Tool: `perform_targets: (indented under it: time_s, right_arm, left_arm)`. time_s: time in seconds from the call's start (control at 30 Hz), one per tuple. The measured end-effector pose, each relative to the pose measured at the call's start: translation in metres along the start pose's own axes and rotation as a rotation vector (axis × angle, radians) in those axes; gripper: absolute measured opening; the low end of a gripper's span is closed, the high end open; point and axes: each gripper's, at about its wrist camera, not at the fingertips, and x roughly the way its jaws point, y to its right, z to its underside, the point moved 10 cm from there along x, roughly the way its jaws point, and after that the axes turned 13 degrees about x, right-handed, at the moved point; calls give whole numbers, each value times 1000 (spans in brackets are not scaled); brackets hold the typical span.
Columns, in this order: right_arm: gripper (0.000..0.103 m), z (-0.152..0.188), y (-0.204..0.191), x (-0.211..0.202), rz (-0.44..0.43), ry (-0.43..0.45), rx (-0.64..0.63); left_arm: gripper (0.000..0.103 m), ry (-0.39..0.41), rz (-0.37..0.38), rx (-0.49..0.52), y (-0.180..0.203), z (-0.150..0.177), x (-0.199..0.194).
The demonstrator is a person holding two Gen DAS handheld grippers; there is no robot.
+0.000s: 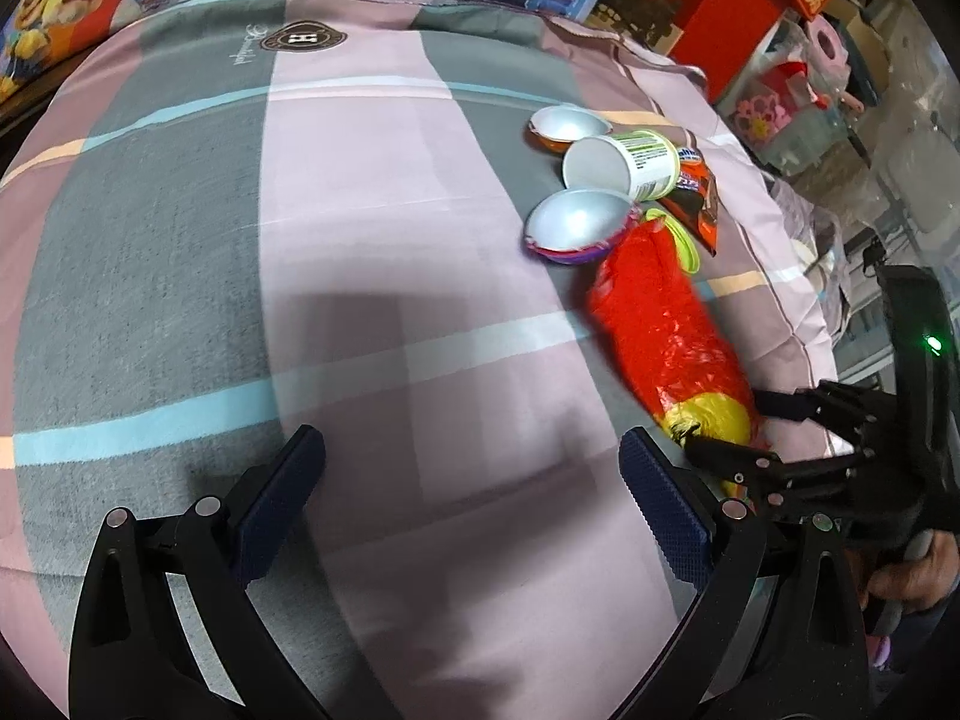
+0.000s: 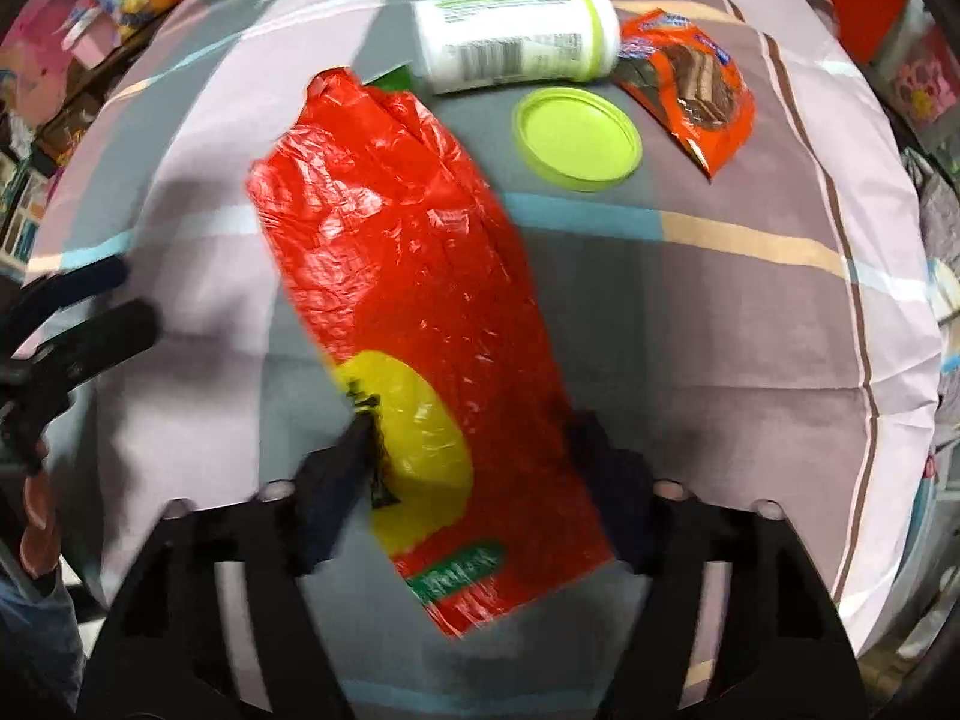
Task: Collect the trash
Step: 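Grasp the red snack bag with the right tool, then grasp the orange chocolate wrapper with the left tool while the right tool holds the red bag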
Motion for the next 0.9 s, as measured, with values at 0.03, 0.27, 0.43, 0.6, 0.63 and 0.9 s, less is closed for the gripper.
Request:
perform_targets:
  time_s: [0.03,0.27,0.43,0.6,0.63,0.9]
  right_arm:
    - [46,1,-4,-2,-2,3,-18]
    - [27,-4,9,-25,-90,12,85]
    - [27,-26,57,-60,-118,93,218]
    - [28,-48,113,-67,-123,124,367]
    - [28,-52,120,-66,-124,126,389]
    - [29,-70,148,-58,-147,125,447]
  left_arm:
    - [99,-2,0,3,2,-1,1]
    - [99,-6,4,28,12,-13,5]
    - [99,10,4,68,26,-35,3]
    - [99,27,-25,176,45,-71,10]
    - [99,28,-35,200,48,-78,12]
    - [98,39,-82,311,54,-143,42]
